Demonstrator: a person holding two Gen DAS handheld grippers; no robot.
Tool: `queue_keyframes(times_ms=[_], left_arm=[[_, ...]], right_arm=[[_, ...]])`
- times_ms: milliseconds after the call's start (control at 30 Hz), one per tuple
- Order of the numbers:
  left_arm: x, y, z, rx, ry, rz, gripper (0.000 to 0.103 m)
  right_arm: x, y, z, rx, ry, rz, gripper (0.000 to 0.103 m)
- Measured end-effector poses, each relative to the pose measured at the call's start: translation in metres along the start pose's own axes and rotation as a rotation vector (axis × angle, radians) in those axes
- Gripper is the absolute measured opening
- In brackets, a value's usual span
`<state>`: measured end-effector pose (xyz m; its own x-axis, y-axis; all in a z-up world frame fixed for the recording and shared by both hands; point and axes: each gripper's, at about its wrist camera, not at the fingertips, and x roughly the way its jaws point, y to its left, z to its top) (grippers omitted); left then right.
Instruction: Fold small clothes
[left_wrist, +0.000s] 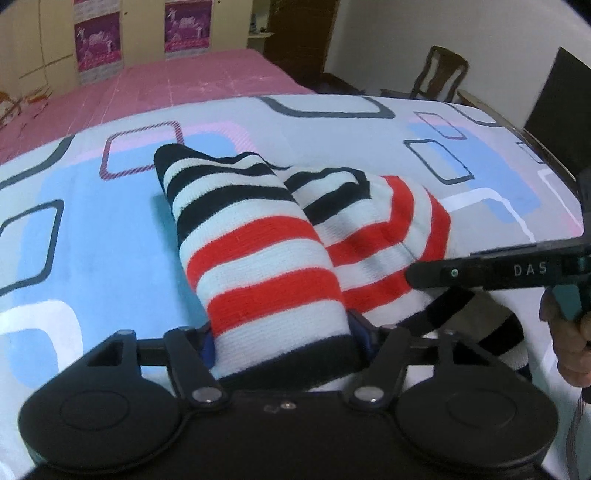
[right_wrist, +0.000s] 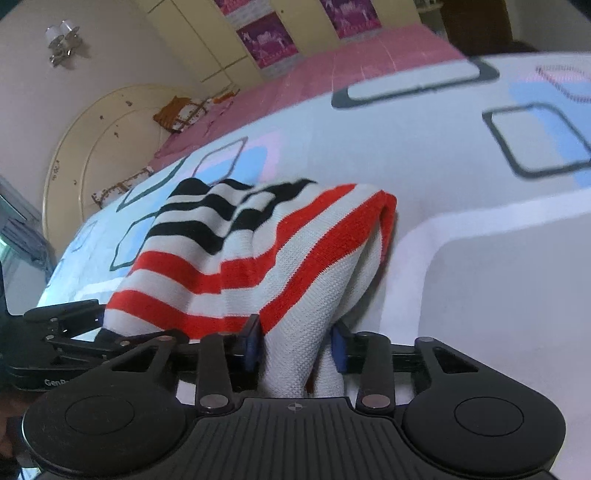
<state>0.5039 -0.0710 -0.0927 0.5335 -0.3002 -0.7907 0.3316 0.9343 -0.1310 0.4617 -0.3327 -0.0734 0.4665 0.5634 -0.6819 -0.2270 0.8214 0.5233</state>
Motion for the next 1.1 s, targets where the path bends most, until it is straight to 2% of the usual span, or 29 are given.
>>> queue_keyframes(times_ms=[133, 233, 500, 800, 900, 1033, 1100], left_arm=[[-0.013, 0.002, -0.002, 0.026, -0.022, -0.026, 0.059], [-0.026, 0.004, -0.004, 0.072, -0.041, -0.016, 0.058], [-0.070, 0.047, -0.019, 0.077, -0.074, -0.002, 0.058], [-0.118, 0.134, -0.054, -0.016, -0.080, 0.067, 0.058], [-0.133, 0.166, -0.067, -0.068, -0.082, 0.066, 0.058], [-0.134, 0.201, -0.083, -0.114, -0.052, 0.056, 0.059], [-0.118, 0.216, -0.091, -0.128, -0.010, 0.026, 0.068]], right_arm=[[-0.011, 0.021, -0.003, -0.027, -0.044, -0.038, 0.035], [-0.016, 0.043, -0.004, -0.059, -0.057, -0.054, 0.035], [-0.007, 0.111, -0.013, -0.126, -0.076, -0.071, 0.034], [0.052, 0.209, -0.022, -0.213, -0.049, -0.001, 0.034], [0.074, 0.242, -0.028, -0.254, -0.038, 0.015, 0.034], [0.102, 0.272, -0.039, -0.288, -0.009, 0.025, 0.034], [0.124, 0.274, -0.048, -0.284, 0.022, -0.016, 0.034]])
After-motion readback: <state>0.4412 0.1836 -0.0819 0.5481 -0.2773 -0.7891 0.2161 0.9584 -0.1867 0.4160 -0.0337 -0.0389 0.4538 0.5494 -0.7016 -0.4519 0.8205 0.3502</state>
